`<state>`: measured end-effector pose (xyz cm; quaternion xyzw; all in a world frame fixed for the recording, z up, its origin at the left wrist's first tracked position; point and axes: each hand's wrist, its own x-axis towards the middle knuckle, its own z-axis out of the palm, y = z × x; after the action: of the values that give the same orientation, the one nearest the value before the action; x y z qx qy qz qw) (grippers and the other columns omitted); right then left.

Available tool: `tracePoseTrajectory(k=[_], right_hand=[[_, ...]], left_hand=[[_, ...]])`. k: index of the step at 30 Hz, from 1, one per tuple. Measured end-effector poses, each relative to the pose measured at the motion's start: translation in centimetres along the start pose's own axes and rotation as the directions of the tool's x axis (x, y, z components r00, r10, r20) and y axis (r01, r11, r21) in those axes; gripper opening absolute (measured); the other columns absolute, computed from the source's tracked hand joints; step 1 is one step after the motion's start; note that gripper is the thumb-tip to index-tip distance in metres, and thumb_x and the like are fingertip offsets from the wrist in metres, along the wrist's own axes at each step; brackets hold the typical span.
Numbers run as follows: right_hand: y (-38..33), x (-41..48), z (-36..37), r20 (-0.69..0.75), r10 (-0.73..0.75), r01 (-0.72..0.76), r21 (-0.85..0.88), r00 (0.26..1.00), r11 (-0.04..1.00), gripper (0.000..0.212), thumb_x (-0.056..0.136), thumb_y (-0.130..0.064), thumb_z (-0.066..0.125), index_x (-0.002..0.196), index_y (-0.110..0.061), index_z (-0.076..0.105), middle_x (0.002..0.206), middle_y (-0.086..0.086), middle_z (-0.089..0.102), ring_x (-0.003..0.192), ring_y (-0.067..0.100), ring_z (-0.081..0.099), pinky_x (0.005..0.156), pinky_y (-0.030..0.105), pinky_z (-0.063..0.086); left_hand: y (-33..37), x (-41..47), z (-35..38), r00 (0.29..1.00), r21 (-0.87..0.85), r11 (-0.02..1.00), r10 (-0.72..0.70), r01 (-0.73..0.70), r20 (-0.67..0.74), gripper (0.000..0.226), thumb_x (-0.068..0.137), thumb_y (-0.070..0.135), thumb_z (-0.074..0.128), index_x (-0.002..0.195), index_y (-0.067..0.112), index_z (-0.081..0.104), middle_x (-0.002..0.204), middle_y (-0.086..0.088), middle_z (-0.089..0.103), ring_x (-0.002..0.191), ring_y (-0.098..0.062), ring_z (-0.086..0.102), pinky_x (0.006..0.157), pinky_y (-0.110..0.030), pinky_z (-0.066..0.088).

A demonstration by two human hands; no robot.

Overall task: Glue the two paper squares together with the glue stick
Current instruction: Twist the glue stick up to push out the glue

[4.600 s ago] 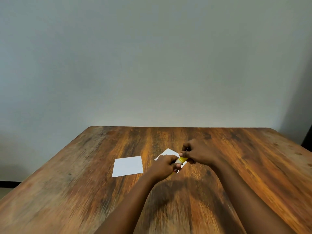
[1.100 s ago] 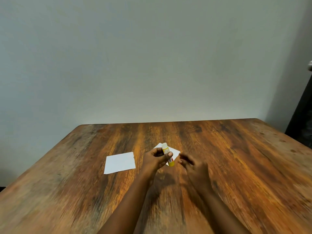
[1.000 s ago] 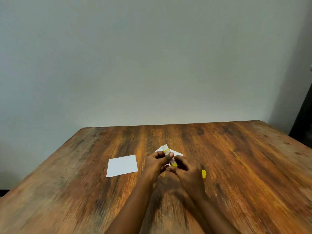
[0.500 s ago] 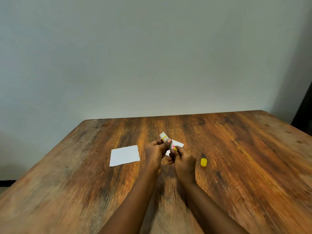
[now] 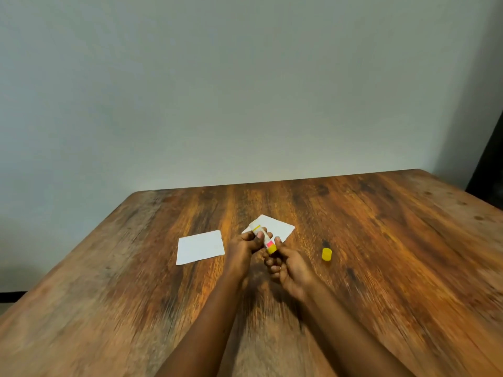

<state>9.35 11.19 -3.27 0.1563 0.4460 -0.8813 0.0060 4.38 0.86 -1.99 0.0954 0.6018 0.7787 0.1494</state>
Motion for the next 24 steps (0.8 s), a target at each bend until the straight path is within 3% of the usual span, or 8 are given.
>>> tracePoseTrajectory(k=[4, 7, 9, 12, 15, 18, 21, 24], right_hand=[[1.2, -0.1, 0.1, -0.058, -0.501, 0.409, -0.502, 0.863, 0.762, 0.012, 0.076, -0.021, 0.075, 0.083, -0.018, 0.065, 0.070, -0.005, 0.068, 0.061, 0.003, 0.066, 0.055, 0.014, 0.051], [1.9, 0.2, 0.3, -0.076, -0.668, 0.441, -0.695, 0.740, 0.568, 0.007, 0.083, -0.010, 0.069, 0.087, -0.014, 0.066, 0.073, -0.006, 0.066, 0.064, 0.004, 0.065, 0.058, 0.018, 0.052], [1.9, 0.4, 0.6, -0.040, -0.674, 0.422, -0.752, 0.738, 0.507, 0.006, 0.088, -0.012, 0.063, 0.091, -0.010, 0.067, 0.070, -0.005, 0.062, 0.061, 0.007, 0.059, 0.053, 0.016, 0.046], [0.9, 0.6, 0.8, -0.072, -0.498, 0.347, -0.631, 0.864, 0.694, 0.023, 0.095, -0.018, 0.053, 0.077, -0.009, 0.064, 0.058, -0.002, 0.054, 0.047, 0.006, 0.046, 0.043, 0.017, 0.034], [-0.3, 0.4, 0.7, -0.097, -0.152, 0.139, -0.130, 0.984, 0.982, 0.040, 0.098, -0.028, 0.043, 0.067, -0.007, 0.058, 0.043, 0.000, 0.048, 0.031, 0.006, 0.037, 0.032, 0.016, 0.027], [-0.8, 0.3, 0.1, 0.146, 0.138, -0.170, 0.242, 0.980, 0.955, 0.054, 0.098, -0.041, 0.035, 0.060, -0.005, 0.051, 0.036, -0.001, 0.037, 0.024, 0.006, 0.028, 0.026, 0.012, 0.022], [-0.8, 0.2, 0.3, 0.098, 0.067, -0.078, 0.111, 0.993, 0.991, 0.051, 0.097, -0.042, 0.040, 0.067, -0.005, 0.059, 0.042, 0.001, 0.048, 0.029, 0.007, 0.039, 0.029, 0.015, 0.032], [-0.1, 0.2, 0.7, -0.020, -0.317, 0.308, -0.191, 0.948, 0.932, 0.012, 0.091, -0.021, 0.058, 0.087, -0.011, 0.063, 0.069, 0.009, 0.066, 0.053, 0.012, 0.063, 0.050, 0.021, 0.054]], left_hand=[[0.2, 0.2, 0.2, 0.998, -0.006, 1.000, -0.003, 0.003, -0.059, 0.016, 0.088, 0.012, 0.060, 0.080, 0.017, 0.073, 0.078, 0.005, 0.077, 0.072, -0.005, 0.072, 0.051, -0.014, 0.052], [0.3, 0.2, 0.5, 0.998, 0.040, 0.999, 0.023, -0.020, -0.065, 0.018, 0.087, 0.013, 0.062, 0.075, 0.020, 0.074, 0.077, 0.008, 0.077, 0.072, -0.002, 0.072, 0.050, -0.012, 0.050], [0.3, 0.1, 0.6, 0.996, 0.055, 0.998, 0.044, -0.040, -0.074, 0.019, 0.087, 0.012, 0.062, 0.074, 0.020, 0.074, 0.075, 0.011, 0.076, 0.073, 0.000, 0.071, 0.050, -0.011, 0.050], [0.4, 0.2, 0.4, 0.996, 0.045, 0.998, 0.053, -0.050, -0.075, 0.016, 0.087, 0.007, 0.060, 0.082, 0.015, 0.073, 0.074, 0.010, 0.076, 0.072, 0.000, 0.071, 0.053, -0.011, 0.051], [0.7, 0.3, 0.3, 0.999, 0.017, 0.999, 0.048, -0.048, -0.013, 0.019, 0.088, 0.007, 0.058, 0.081, 0.016, 0.072, 0.078, 0.007, 0.076, 0.077, -0.007, 0.070, 0.067, -0.020, 0.054], [1.1, 0.2, 0.4, 0.995, 0.018, 0.998, 0.061, -0.063, 0.074, 0.016, 0.090, 0.008, 0.055, 0.089, 0.015, 0.069, 0.075, 0.009, 0.076, 0.074, -0.002, 0.070, 0.065, -0.014, 0.054], [1.3, 0.2, 0.5, 0.997, 0.027, 0.997, 0.069, -0.070, 0.022, 0.015, 0.089, 0.008, 0.055, 0.092, 0.011, 0.070, 0.079, 0.008, 0.075, 0.081, -0.006, 0.069, 0.075, -0.019, 0.055], [1.6, 0.3, 0.6, 0.994, 0.037, 0.997, 0.067, -0.064, -0.091, 0.012, 0.086, 0.008, 0.060, 0.084, 0.013, 0.071, 0.086, 0.002, 0.072, 0.088, -0.014, 0.067, 0.074, -0.023, 0.054]])
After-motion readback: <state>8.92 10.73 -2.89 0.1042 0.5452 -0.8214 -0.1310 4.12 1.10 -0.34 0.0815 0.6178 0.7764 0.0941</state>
